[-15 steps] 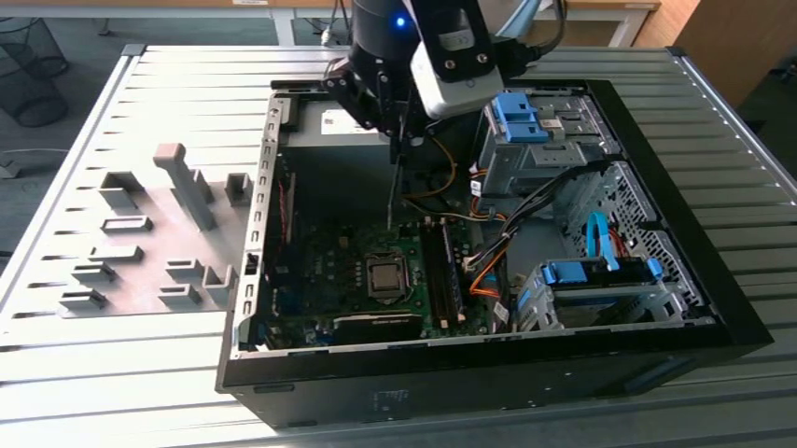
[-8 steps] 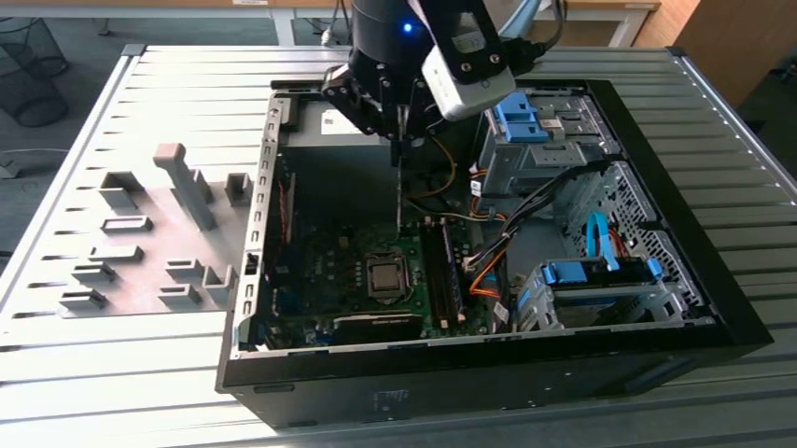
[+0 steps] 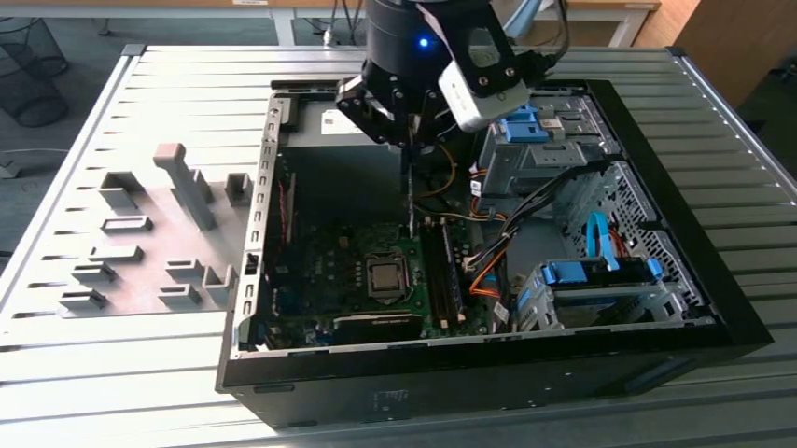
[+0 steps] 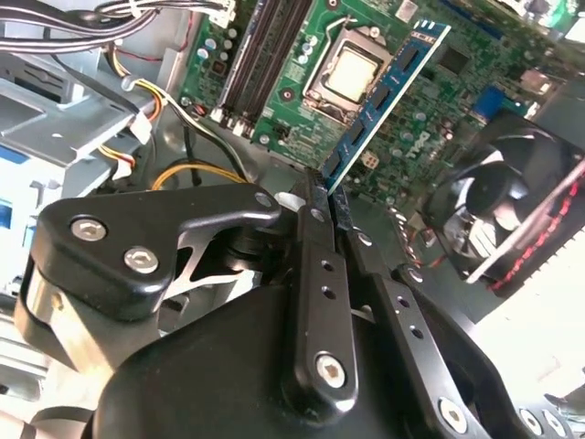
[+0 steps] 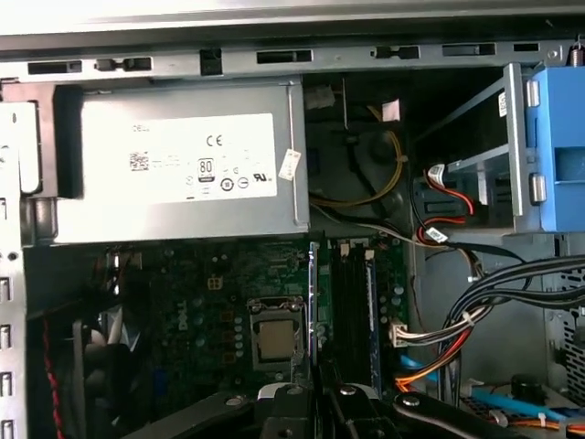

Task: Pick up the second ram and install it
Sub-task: 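Insert the second ram into the second slot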

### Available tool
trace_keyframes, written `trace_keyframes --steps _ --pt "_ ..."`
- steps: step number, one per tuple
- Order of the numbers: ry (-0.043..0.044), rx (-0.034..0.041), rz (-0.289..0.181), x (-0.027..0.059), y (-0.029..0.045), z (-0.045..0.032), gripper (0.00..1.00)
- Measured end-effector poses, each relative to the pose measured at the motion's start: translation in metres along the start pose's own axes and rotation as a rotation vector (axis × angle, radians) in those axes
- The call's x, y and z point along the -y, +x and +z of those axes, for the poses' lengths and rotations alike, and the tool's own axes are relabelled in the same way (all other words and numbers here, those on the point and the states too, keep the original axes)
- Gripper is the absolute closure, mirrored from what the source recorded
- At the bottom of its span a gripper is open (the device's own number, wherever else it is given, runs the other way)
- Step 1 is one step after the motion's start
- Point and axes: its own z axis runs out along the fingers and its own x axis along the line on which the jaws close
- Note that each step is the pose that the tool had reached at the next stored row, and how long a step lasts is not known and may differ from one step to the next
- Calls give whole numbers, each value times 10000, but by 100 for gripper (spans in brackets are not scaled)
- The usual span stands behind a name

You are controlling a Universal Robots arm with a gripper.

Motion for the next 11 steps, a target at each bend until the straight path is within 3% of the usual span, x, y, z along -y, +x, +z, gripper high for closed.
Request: trace_keyframes --steps 4,8,11 --pt "6 -2 -147 -2 -51 62 86" --pt "-4 -18 -797 -1 -50 112 86" --pt "-5 -19 -845 0 -57 134 86"
